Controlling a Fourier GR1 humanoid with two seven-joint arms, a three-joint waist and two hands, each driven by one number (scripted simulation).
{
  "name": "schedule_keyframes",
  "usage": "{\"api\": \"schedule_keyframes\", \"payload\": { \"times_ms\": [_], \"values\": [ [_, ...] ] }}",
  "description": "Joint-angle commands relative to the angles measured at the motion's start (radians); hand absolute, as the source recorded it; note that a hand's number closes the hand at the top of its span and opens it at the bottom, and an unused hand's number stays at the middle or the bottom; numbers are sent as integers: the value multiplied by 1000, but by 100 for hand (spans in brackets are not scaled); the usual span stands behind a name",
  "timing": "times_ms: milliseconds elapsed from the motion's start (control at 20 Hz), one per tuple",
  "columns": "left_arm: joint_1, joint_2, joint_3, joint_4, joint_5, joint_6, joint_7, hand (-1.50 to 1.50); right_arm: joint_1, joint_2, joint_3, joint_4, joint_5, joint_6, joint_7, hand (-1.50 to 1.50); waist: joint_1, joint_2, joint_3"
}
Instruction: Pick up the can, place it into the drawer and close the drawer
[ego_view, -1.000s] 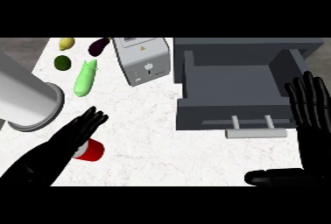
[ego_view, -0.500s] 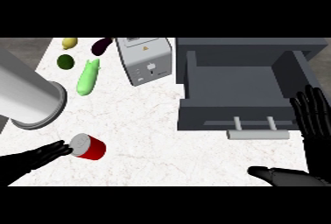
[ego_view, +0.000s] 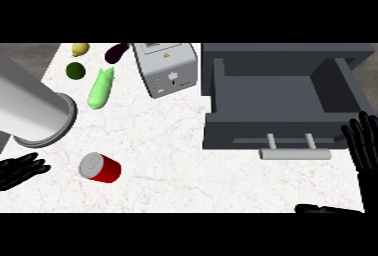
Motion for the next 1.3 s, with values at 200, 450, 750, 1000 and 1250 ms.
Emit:
{"api": "schedule_keyframes", "payload": {
  "times_ms": [200, 450, 750, 1000, 1250],
  "values": [
    [-159, -72, -17, 162, -37, -27, 84, -150, 59, 7, -30, 3, -30, 56, -58, -150, -7, 1, 0],
    [-93, -241, 30, 181, -275, -138, -2, -150, 31, -32, -112, 14, -85, 84, -27, -150, -1, 0, -1],
    [-163, -311, 4, 213, -349, -105, 19, -150, 70, -1, -115, -4, -91, 110, -55, -150, -4, 0, -1],
    [-183, -371, 20, 286, -490, -135, -57, -150, 4, 20, -83, 127, -3, 95, -130, -150, 0, 1, -1],
    [-274, -331, 102, 467, -635, -190, -203, -150, 45, 65, -28, 20, 27, 70, -69, -150, -7, 2, -1]
  ]
}}
